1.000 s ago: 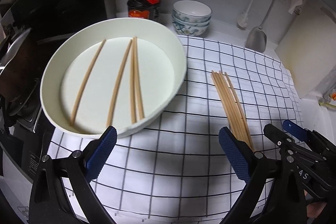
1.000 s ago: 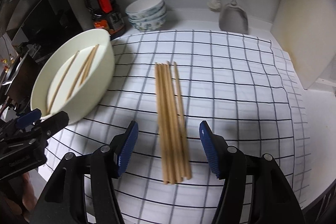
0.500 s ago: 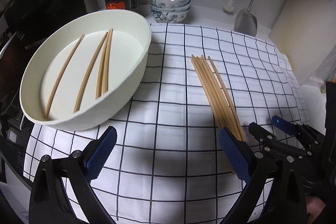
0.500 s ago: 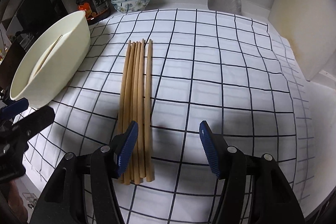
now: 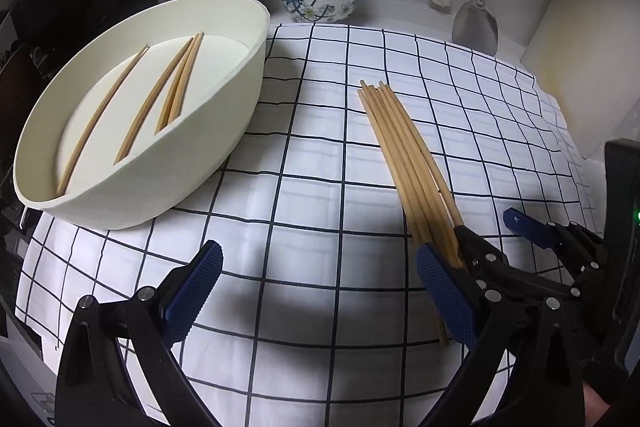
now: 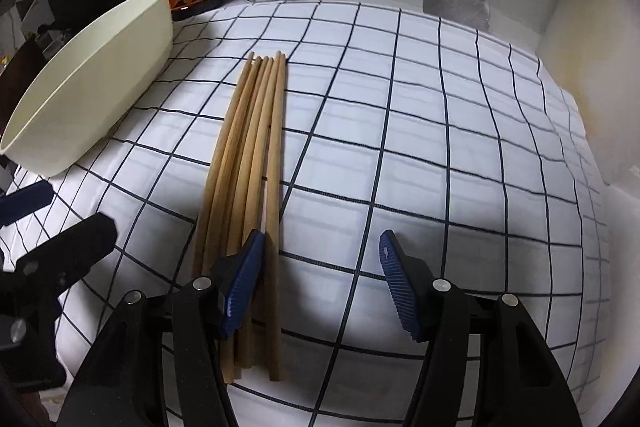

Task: Organize utensils
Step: 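Move the right gripper back toward the remaining chopsticks, then close the left gripper on one wooden chopstick while the right gripper closes on another, then carry the chopsticks in both grippers over the white basin, then open both grippers to drop the chopsticks into the basin, then move both grippers back over the remaining chopsticks on the cloth, then close the left gripper on a chopstick while the right gripper grasps another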

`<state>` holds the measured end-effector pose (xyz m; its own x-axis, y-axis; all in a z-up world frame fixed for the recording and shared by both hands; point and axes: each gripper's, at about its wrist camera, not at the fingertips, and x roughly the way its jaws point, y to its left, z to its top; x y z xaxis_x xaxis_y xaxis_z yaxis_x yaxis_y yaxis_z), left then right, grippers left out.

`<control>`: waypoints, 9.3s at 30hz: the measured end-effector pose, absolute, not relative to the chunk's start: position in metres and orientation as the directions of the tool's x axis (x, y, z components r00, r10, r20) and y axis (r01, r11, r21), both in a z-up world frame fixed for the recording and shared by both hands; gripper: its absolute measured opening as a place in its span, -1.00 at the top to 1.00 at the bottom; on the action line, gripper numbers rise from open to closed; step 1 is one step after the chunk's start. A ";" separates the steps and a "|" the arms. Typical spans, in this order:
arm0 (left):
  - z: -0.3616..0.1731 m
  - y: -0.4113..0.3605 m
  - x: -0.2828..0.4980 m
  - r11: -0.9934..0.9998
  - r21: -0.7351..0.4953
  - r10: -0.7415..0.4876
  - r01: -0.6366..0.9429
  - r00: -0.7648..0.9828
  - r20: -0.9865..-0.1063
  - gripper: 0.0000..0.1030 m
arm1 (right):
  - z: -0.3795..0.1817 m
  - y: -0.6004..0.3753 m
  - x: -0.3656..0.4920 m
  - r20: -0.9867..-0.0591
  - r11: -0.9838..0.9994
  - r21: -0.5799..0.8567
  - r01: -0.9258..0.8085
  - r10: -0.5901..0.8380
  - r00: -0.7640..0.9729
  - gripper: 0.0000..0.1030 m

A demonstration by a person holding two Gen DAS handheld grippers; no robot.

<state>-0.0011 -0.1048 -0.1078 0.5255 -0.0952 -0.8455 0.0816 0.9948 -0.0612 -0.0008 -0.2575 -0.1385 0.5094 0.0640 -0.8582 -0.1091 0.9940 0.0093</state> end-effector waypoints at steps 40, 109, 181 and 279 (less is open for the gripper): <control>-0.140 -0.096 0.021 0.999 -0.016 0.004 -0.033 0.534 -0.846 -0.88 | -0.141 -0.298 0.009 -0.825 0.996 0.031 -0.081 0.071 0.560 -0.02; -0.039 0.136 0.092 0.996 -0.091 -0.086 0.021 0.591 -0.802 0.86 | -0.029 -0.046 0.090 -0.750 0.943 0.210 -0.257 0.324 0.576 0.88; -0.034 0.088 0.051 0.999 -0.002 0.022 -0.044 0.547 -0.837 -0.80 | -0.030 -0.093 0.040 -0.810 0.969 0.192 -0.154 0.245 0.533 0.00; -0.145 -0.127 0.016 0.984 0.002 -0.091 0.180 0.507 -0.857 -0.74 | -0.140 -0.276 -0.014 -0.840 0.995 0.042 -0.096 0.087 0.535 0.63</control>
<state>0.0162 -0.1266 -0.1450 0.5071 -0.0912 -0.8570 0.1797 0.9837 0.0016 -0.0136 -0.2764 -0.1396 0.5348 0.0871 -0.8405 -0.0956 0.9945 0.0422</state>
